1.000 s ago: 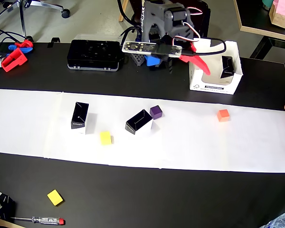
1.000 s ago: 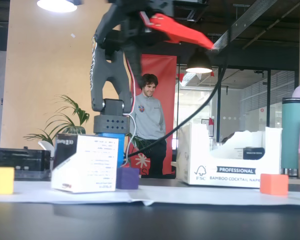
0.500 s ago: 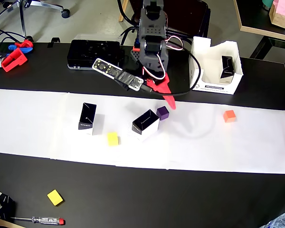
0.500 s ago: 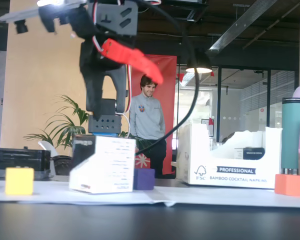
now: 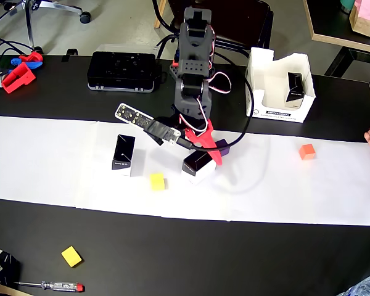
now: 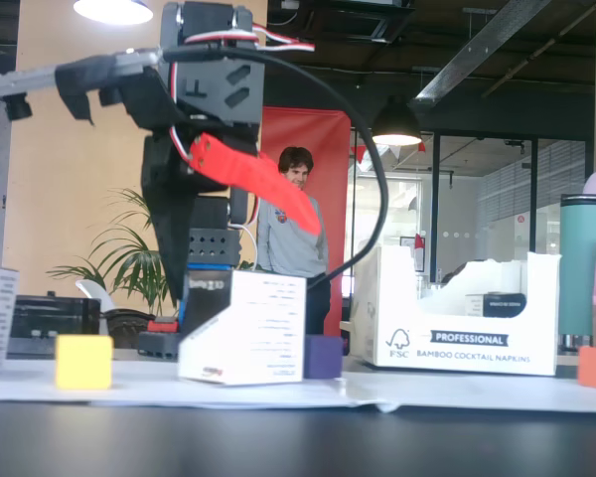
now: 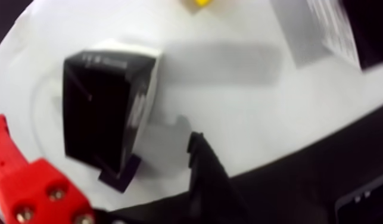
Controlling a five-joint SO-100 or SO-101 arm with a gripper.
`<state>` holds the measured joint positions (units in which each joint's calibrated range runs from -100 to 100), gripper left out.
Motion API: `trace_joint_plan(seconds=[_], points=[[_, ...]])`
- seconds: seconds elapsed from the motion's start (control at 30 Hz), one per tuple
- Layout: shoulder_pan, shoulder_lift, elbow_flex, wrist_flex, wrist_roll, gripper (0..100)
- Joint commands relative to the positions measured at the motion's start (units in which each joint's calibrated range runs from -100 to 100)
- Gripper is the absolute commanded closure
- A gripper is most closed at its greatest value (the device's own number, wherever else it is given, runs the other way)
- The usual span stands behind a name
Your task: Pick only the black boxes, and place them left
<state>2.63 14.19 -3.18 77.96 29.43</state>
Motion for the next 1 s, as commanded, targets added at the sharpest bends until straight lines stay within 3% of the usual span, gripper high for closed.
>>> trace_joint_plan(seconds=[0.0, 0.23, 0.53, 0.7, 0.97], points=[[-2.8, 2.6, -8.5, -1.8, 0.9, 42], [-6.7, 11.5, -17.8, -1.8, 0.9, 44], [-9.1, 14.4, -19.9, -1.4, 0.5, 83], [-10.5, 12.7, -20.0, 0.8, 0.7, 85], [-12.7, -3.0, -24.2, 11.9, 0.5, 85]])
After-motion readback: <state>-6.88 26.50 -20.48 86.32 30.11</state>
